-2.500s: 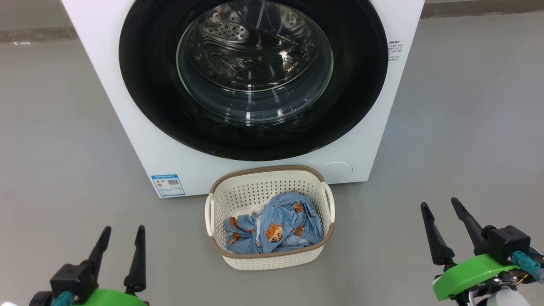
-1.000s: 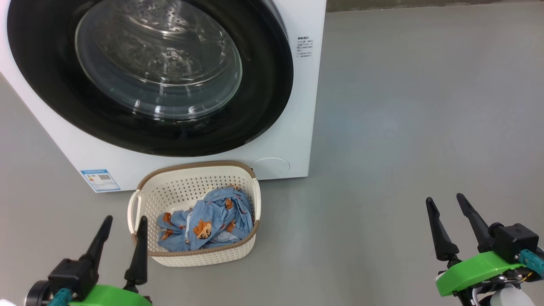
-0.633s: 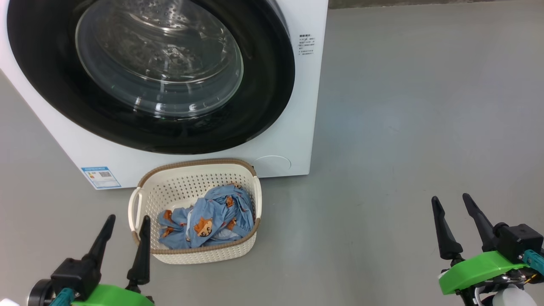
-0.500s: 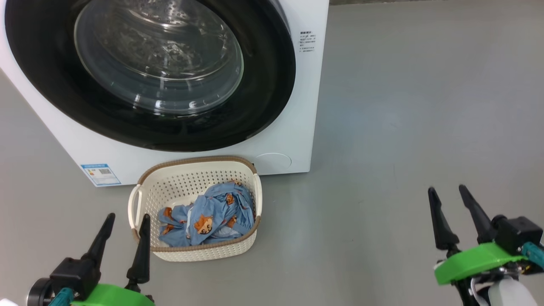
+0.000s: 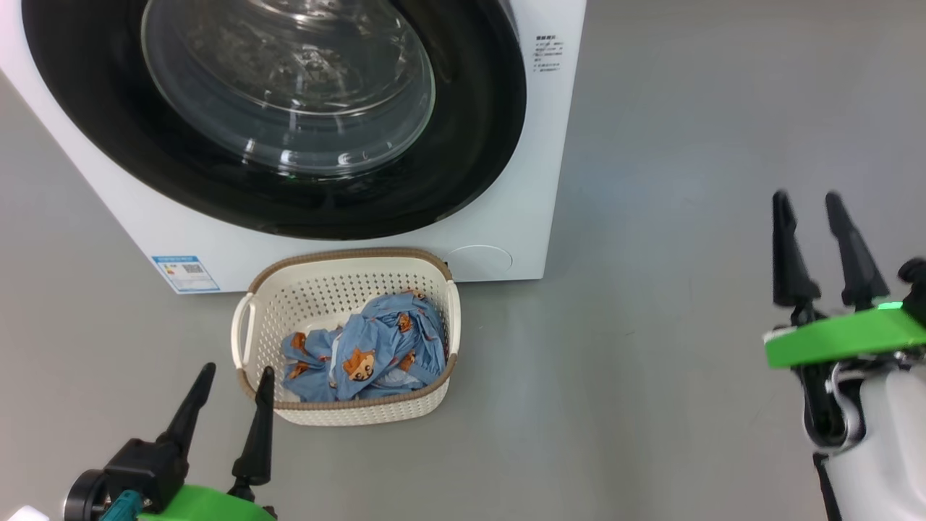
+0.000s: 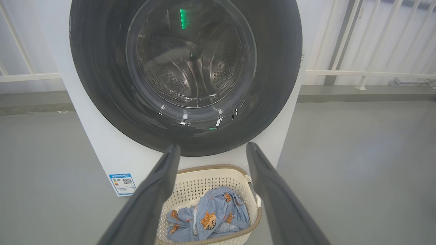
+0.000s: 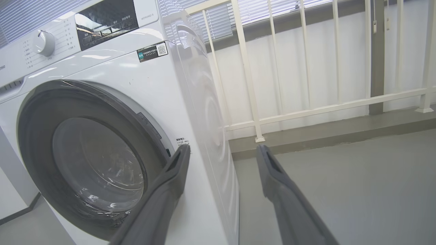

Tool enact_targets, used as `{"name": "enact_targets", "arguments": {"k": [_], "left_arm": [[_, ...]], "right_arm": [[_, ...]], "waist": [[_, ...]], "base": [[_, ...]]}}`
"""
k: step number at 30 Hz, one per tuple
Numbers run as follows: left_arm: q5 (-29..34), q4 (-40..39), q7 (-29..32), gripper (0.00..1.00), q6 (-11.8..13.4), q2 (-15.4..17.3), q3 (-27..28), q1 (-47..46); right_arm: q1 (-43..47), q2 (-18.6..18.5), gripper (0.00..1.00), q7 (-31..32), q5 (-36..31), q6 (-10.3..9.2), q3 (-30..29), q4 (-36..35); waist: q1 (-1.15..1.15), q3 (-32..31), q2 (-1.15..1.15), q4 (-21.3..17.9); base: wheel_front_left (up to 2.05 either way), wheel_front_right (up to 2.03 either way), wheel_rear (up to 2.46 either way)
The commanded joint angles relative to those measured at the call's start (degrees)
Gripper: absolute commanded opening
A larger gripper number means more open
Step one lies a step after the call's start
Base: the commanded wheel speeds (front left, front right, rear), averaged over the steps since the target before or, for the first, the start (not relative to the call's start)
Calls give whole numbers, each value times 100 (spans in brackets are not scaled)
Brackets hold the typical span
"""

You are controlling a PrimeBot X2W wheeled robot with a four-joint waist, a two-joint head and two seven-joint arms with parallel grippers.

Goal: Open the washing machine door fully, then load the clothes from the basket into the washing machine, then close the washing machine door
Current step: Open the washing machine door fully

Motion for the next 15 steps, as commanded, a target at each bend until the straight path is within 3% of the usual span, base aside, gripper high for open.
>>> {"name": "enact_targets", "arguments": {"k": [1,8,14,15], "left_arm": [[-35,-140,-37,100,-10,58,162,-73],[-47,-102,-37,100,-10,54,63,-167],[-46,-72,-37,100,-10,50,-34,-219],[-48,-70,-37,100,-10,49,-49,-223]], "right_arm": [[-256,-24,100,-40,149,9,166,-110],[-910,-34,100,-39,1243,9,-2,122],[-1407,164,100,271,2674,9,-517,534],[-1495,204,85,359,2931,9,-649,628]], "waist": [[0,39,0,32],[0,174,0,121],[0,269,0,178],[0,285,0,186]], "base": [[0,0,0],[0,0,0],[0,0,0],[0,0,0]]}}
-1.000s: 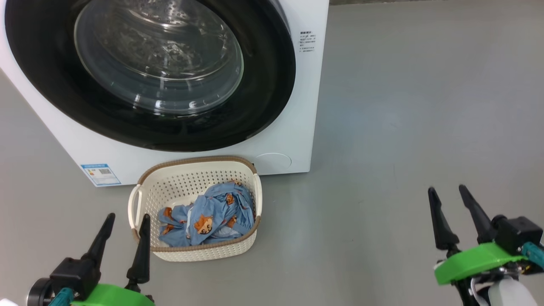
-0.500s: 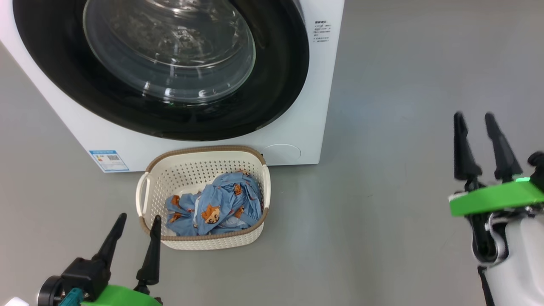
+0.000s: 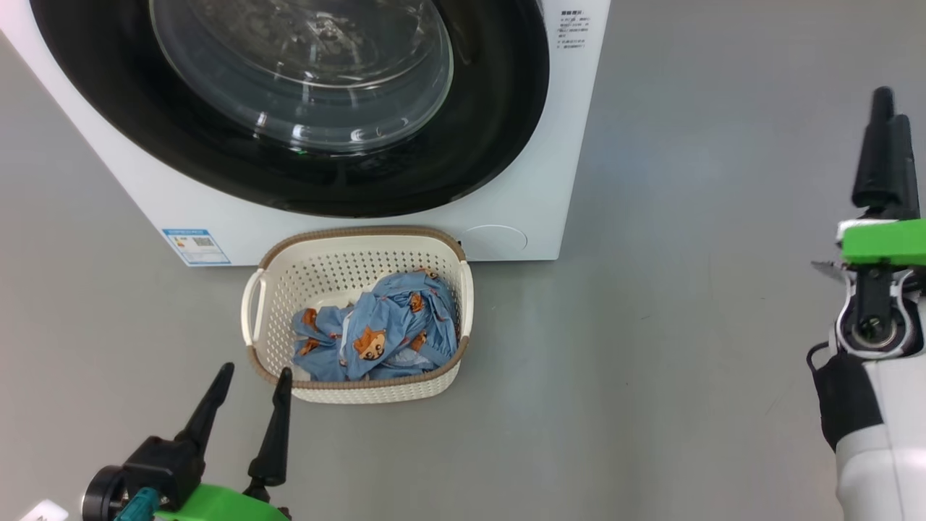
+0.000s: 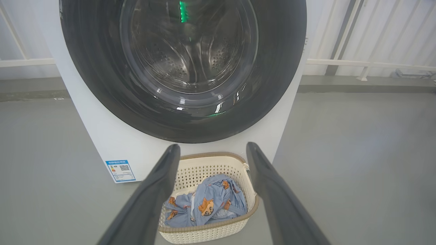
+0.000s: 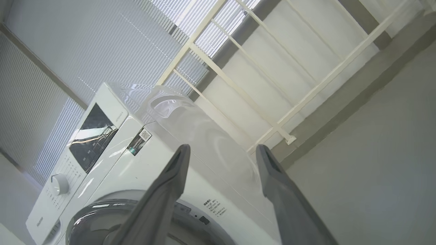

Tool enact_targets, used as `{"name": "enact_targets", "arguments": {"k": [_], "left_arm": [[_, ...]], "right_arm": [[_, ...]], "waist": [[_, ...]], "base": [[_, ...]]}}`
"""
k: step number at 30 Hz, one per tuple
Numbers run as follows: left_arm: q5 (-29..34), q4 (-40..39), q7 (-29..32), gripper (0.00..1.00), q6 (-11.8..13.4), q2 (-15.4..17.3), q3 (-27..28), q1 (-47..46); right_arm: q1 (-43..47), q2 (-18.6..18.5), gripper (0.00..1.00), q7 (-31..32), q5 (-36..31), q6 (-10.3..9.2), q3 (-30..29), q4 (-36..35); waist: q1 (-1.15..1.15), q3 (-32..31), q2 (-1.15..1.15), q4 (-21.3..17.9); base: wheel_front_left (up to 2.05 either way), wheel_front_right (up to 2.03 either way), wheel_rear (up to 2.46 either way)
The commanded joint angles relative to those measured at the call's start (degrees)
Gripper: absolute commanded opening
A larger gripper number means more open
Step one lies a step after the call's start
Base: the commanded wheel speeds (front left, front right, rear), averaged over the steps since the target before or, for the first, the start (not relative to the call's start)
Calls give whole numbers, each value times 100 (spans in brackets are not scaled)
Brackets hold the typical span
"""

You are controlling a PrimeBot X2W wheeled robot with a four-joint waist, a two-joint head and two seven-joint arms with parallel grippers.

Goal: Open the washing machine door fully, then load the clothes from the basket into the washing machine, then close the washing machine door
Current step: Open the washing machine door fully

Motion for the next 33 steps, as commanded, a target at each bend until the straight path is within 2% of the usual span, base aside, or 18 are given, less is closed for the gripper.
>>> {"name": "enact_targets", "arguments": {"k": [1,2,3,4,5,10,14,24,33], "left_arm": [[-42,-114,-37,100,-10,59,155,-202],[-83,-119,-37,100,-10,58,165,-211],[-102,-126,-37,100,-10,57,163,-220],[-102,-126,-37,100,-10,57,163,-220],[-108,-136,-37,100,-10,57,155,-231],[-95,-186,-37,100,-10,54,124,-297],[-156,-222,-37,100,-10,52,100,-361],[-306,-363,-37,100,-10,50,-10,-559],[-447,-466,-37,100,5,49,-208,-837]], "right_arm": [[-334,107,58,182,525,9,-157,62],[-429,150,44,265,782,9,-327,189],[-531,188,9,372,1025,9,-487,332],[-531,188,9,372,1025,9,-487,332],[-635,208,0,461,1202,9,-623,469],[-1131,169,0,950,1571,9,-961,1047],[-1535,34,0,1267,1534,9,-1094,1503],[-2858,-354,0,2784,1455,9,-1235,2492],[-3697,-434,0,4172,1456,9,-1225,2774]], "waist": [[0,48,0,29],[0,63,0,37],[0,80,0,44],[0,80,0,44],[0,100,0,50],[0,239,0,80],[0,375,0,108],[0,846,0,245],[0,1278,0,429]], "base": [[0,0,0],[0,0,0],[0,0,0],[0,0,0],[0,0,0],[0,0,0],[0,0,0],[0,0,0],[0,0,0]]}}
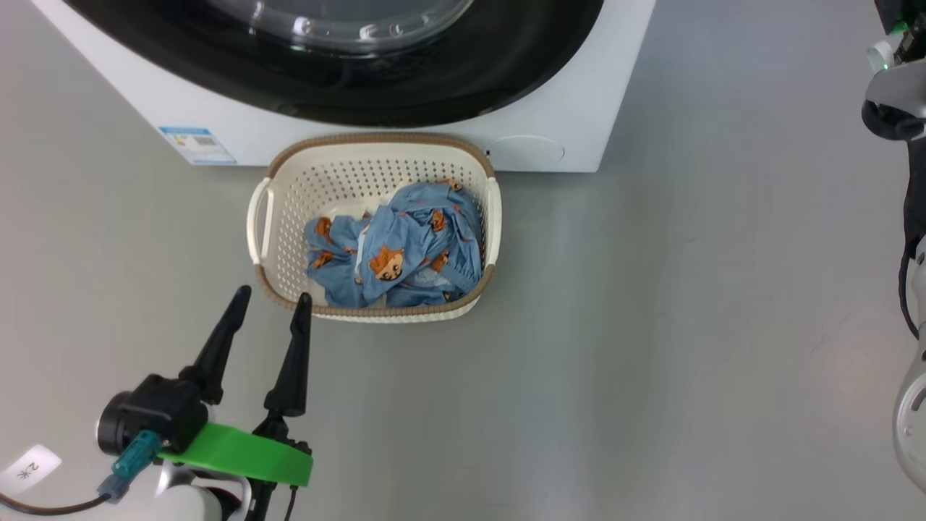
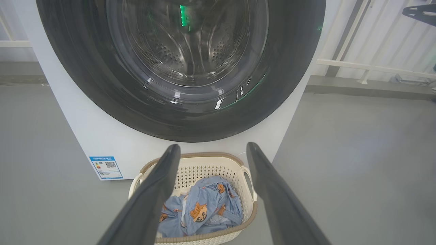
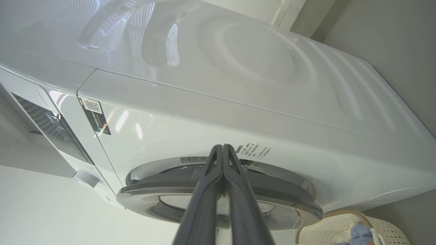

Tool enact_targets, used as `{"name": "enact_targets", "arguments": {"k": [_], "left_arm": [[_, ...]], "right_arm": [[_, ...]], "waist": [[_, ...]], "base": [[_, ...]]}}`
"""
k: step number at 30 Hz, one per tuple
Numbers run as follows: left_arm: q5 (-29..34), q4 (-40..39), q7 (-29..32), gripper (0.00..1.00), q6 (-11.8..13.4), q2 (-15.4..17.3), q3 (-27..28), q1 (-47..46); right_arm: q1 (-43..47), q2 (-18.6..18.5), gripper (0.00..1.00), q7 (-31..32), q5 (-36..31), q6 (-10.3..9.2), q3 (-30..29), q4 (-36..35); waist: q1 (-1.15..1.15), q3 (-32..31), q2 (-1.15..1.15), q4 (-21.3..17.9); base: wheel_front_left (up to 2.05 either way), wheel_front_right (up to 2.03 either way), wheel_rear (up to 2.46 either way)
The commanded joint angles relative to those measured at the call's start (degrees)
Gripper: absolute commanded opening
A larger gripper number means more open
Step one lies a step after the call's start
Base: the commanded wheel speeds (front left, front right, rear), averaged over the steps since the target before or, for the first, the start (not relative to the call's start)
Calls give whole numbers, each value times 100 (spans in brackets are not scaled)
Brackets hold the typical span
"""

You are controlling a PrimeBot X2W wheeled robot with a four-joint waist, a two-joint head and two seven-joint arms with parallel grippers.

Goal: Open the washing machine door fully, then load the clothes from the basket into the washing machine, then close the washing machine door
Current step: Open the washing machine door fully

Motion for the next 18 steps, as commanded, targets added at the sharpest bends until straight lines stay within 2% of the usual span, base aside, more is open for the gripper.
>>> {"name": "enact_targets", "arguments": {"k": [1,9,18], "left_arm": [[-46,-190,-37,100,12,75,146,-153],[-146,-405,-37,100,109,74,-55,-325],[-254,-629,-37,100,226,74,-253,-509]], "right_arm": [[-274,64,0,219,8,9,33,-96],[-831,168,0,801,-148,9,23,-31],[-1343,411,0,952,-522,9,62,-33]], "waist": [[-1,172,0,123],[-1,526,0,314],[-1,939,0,468]], "base": [[0,0,0],[0,0,0],[0,0,0]]}}
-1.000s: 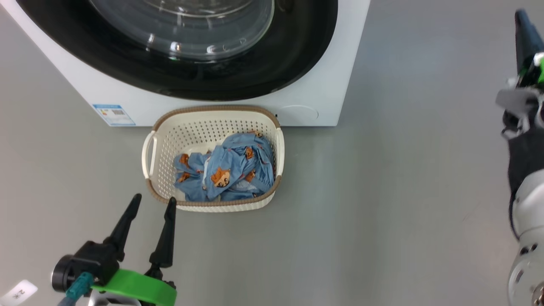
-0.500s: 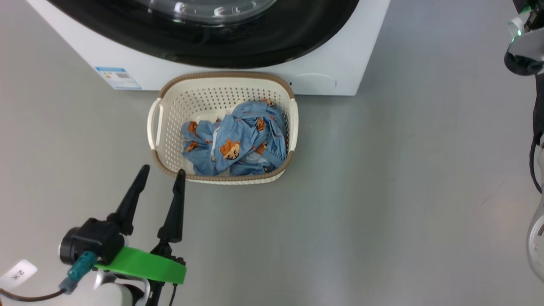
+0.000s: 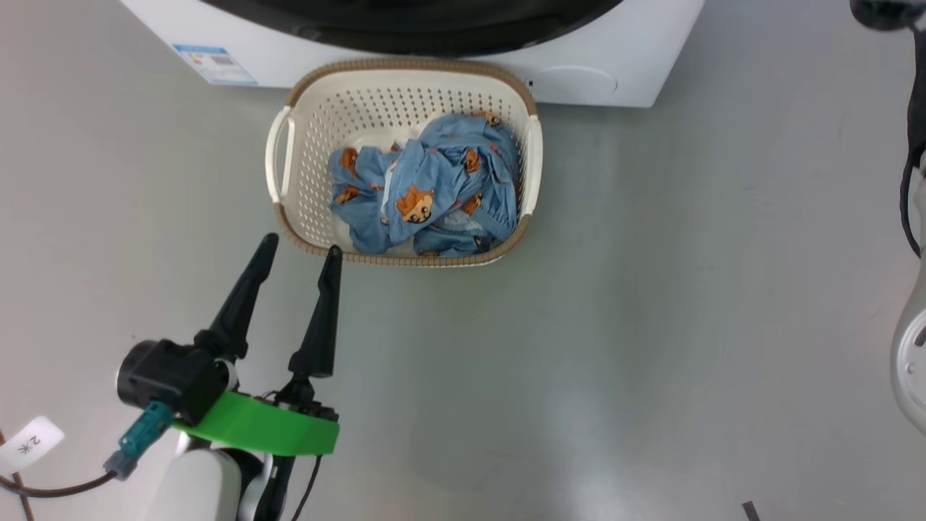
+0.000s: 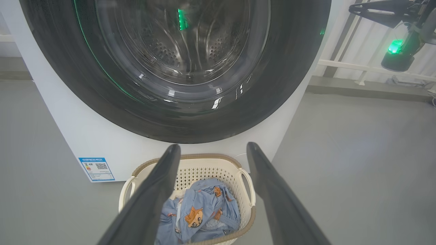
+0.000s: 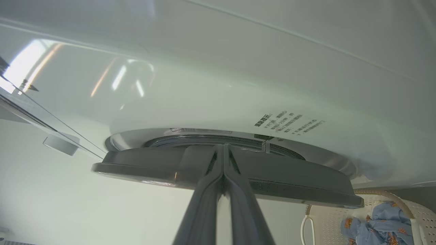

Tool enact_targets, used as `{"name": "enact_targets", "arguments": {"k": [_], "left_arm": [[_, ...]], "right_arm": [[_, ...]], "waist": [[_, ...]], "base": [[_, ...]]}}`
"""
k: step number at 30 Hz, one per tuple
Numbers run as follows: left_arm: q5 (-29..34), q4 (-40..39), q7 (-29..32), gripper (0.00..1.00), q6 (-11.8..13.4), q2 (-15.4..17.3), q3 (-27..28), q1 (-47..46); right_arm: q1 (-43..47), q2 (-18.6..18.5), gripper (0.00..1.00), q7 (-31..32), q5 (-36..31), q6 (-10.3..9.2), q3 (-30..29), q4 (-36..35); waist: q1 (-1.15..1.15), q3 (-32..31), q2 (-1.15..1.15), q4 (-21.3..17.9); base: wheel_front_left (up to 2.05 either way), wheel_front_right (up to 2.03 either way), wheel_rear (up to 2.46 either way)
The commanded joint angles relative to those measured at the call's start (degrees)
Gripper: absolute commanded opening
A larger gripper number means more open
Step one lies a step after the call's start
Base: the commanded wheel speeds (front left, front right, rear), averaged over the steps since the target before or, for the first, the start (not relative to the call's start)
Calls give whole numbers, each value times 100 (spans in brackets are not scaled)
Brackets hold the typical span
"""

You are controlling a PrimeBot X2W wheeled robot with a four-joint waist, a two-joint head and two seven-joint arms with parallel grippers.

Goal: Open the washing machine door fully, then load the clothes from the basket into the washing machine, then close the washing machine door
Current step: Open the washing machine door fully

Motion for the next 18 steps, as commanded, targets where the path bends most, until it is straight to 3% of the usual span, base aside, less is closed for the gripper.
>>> {"name": "enact_targets", "arguments": {"k": [1,18], "left_arm": [[-27,-184,-36,100,29,79,148,-122],[-318,-406,-36,100,185,79,-186,-314]], "right_arm": [[-261,135,0,50,-47,9,36,-169],[-967,457,0,249,-782,9,-249,-75]], "waist": [[-1,179,0,89],[-1,559,0,322]], "base": [[0,0,0],[0,0,0]]}}
